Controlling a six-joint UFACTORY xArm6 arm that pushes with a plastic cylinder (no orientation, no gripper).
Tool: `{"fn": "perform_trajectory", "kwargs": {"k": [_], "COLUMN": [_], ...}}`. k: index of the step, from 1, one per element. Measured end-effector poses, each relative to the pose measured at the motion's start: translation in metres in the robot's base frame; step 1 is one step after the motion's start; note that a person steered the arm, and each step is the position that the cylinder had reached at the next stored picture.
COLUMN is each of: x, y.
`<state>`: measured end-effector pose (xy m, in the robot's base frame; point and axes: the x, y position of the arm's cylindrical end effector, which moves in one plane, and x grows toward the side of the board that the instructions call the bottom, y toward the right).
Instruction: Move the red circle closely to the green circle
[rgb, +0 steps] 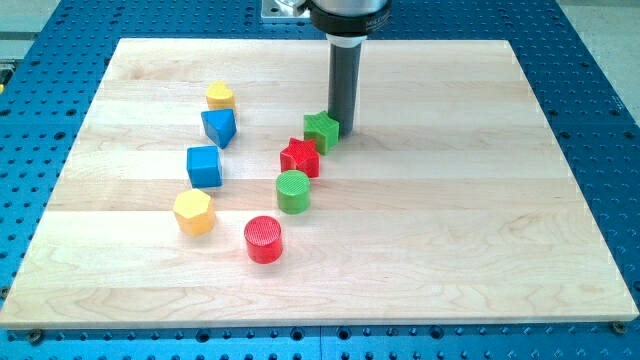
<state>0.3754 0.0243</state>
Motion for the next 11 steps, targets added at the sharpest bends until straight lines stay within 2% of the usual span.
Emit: {"fn": "perform_trajectory", "kwargs": {"k": [1, 2, 3, 4, 6, 7, 8, 9, 10, 11], "x": [0.002, 0.093, 0.205, 0.243, 0.213, 0.212, 0.193, 0.188, 0.197, 0.188], "y": [0.017, 0.055, -0.008, -0.102, -0.09, -0.115, -0.073, -0.054, -0.09, -0.11]}}
